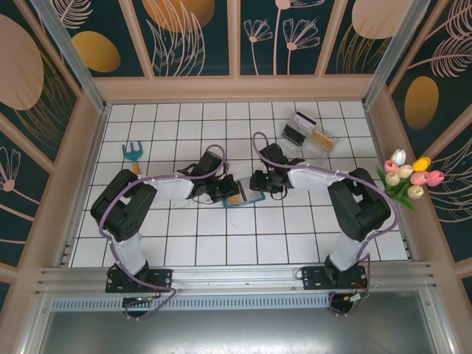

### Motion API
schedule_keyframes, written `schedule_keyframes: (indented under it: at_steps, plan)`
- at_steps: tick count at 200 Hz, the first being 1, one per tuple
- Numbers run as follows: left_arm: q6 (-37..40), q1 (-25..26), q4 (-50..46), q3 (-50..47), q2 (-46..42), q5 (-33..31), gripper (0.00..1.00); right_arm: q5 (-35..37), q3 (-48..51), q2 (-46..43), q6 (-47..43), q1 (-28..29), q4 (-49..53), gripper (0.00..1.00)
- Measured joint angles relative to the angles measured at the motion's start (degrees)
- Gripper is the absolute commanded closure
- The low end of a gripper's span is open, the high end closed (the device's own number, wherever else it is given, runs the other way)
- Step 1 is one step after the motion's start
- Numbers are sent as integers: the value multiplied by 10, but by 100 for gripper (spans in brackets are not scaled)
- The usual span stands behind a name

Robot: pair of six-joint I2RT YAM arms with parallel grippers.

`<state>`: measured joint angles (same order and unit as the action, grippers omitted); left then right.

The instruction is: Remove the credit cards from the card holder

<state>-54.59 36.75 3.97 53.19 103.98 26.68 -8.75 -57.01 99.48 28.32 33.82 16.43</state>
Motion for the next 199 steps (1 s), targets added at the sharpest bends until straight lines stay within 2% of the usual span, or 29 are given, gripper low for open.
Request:
schedule_keyframes:
  at_steps: [50, 90, 106, 199]
  plan:
    - [-43, 0, 41, -2, -6, 0, 85, -7, -8, 16, -8, 0, 5, 65]
    - [-66, 0, 48, -9, -3, -6, 85, -7, -8, 18, -9, -2, 6, 69]
    - [-66, -1, 47, -9, 3, -12, 82, -9, -8, 18, -9, -4, 7, 69]
    - [-66, -12, 48, -9, 30, -6, 82, -18, -10, 23, -9, -9, 8, 72]
